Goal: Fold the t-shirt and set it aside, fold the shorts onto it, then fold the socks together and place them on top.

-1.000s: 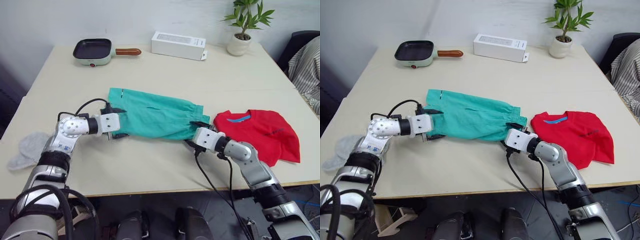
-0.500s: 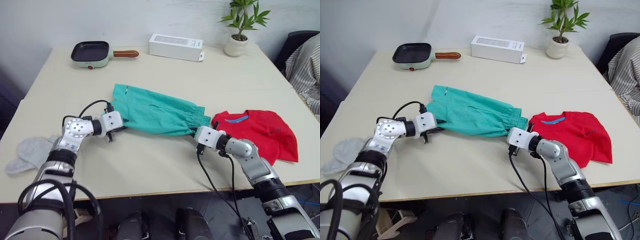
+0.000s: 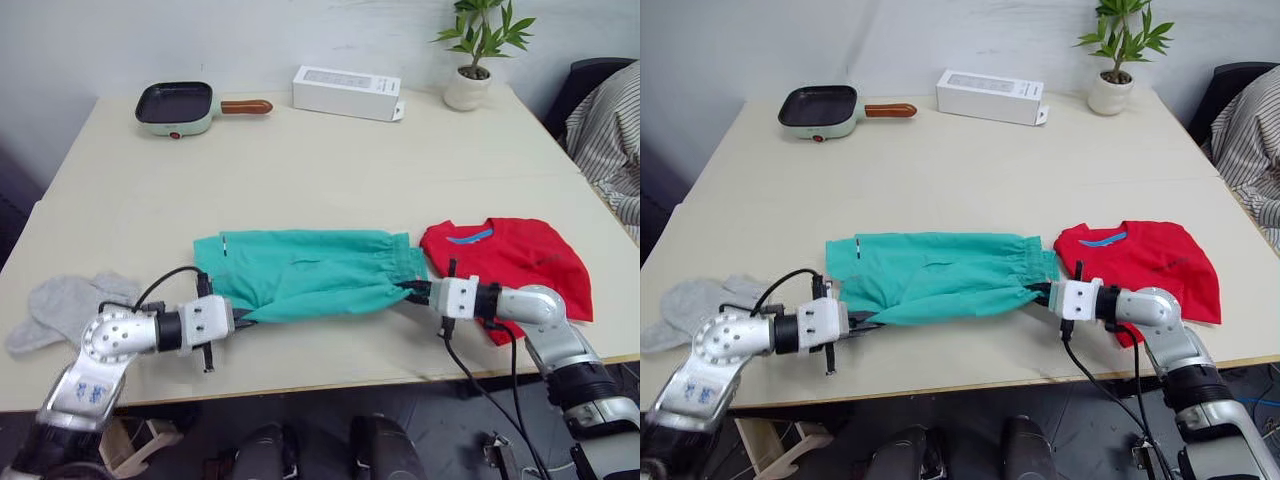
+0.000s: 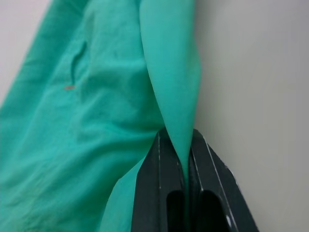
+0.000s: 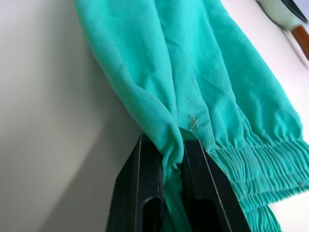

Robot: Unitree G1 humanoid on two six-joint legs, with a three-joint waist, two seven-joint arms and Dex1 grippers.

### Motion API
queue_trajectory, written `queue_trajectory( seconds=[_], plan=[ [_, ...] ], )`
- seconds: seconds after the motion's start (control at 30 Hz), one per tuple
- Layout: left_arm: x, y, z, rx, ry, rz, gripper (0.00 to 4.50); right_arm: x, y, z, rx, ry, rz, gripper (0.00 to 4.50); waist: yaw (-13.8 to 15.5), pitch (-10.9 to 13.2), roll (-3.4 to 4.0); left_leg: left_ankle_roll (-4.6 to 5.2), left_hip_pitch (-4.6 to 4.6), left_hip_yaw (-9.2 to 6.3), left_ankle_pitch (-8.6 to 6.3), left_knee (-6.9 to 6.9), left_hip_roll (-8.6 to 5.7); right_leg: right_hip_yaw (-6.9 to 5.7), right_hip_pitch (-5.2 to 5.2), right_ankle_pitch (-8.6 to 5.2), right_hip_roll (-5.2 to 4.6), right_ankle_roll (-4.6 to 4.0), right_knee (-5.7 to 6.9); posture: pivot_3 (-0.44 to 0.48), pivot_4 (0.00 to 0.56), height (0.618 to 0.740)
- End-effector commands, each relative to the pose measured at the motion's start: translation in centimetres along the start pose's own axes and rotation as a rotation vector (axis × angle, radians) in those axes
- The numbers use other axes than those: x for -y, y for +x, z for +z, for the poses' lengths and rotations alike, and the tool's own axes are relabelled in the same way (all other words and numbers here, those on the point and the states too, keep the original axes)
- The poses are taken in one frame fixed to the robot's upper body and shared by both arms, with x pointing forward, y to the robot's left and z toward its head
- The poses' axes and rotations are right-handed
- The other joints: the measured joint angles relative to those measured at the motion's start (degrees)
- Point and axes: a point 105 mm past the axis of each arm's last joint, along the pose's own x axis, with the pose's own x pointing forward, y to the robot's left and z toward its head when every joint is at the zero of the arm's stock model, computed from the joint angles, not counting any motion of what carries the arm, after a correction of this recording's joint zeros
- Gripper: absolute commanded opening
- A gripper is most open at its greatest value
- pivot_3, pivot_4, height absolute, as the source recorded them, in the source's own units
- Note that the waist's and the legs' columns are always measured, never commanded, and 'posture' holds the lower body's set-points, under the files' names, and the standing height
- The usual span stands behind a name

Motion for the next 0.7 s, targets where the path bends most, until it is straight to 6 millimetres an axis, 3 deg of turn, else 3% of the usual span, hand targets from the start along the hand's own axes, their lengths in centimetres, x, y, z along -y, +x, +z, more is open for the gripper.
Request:
queue_trajectory(
  seconds=[0.03, 0.27, 0.37, 0.53, 0.63, 0.7],
  plan=[
    [1.0, -0.2, 1.2, 0.013, 0.015, 0.016, 0.0, 0.0, -1.0, 0.3, 0.025, -0.022, -0.018, 0.01, -0.03, 0.0, 0.0, -0.01, 0.01, 0.0, 0.0, -0.03, 0.0, -0.01, -0.01, -0.02, 0.0, -0.04, 0.01, 0.0, 0.15, 0.74],
    [3.1, -0.2, 1.3, -0.005, -0.065, 0.014, 0.0, -1.4, -1.8, -0.1, 0.058, 0.108, -0.005, 0.01, 0.21, 0.0, 0.01, -0.32, 0.04, -0.03, -0.16, -0.12, -0.02, -0.06, -0.02, -0.07, -0.12, -0.13, 0.0, 0.0, 0.15, 0.74],
    [2.5, -0.5, 1.7, 0.017, -0.108, 0.037, 0.66, -1.7, -2.3, 0.0, 0.064, 0.129, 0.016, 0.96, 0.36, 0.0, 0.01, -0.33, 0.04, -0.04, -0.17, -0.12, -0.02, -0.08, -0.01, -0.08, -0.15, -0.15, 0.0, 0.0, 0.15, 0.74],
    [2.8, -2.5, 2.5, 0.06, -0.176, -0.057, 2.24, -1.9, -4.5, 1.8, 0.116, 0.198, 0.035, 2.71, 1.16, 0.0, 0.01, -0.32, 0.03, -0.07, -0.17, -0.18, -0.03, -0.11, -0.04, -0.1, -0.22, -0.19, -0.02, 0.0, 0.15, 0.74],
    [3.2, -4.9, 3.2, 0.093, -0.346, -0.123, 2.25, -1.8, -6.4, 4.3, 0.16, 0.387, 0.058, 3.66, 1.37, 0.02, 0.05, -0.21, 0.03, -0.13, -0.11, -0.32, -0.03, -0.14, -0.04, -0.15, -0.27, -0.27, -0.06, 0.0, 0.15, 0.74],
    [2.7, -6.4, 3.8, 0.126, -0.423, -0.114, 2.25, -1.8, -7.2, 6.1, 0.185, 0.477, 0.07, 3.66, 1.42, 0.02, 0.05, -0.12, 0.05, -0.19, -0.05, -0.4, -0.03, -0.18, -0.02, -0.18, -0.29, -0.33, -0.12, 0.0, 0.15, 0.74]
  ],
)
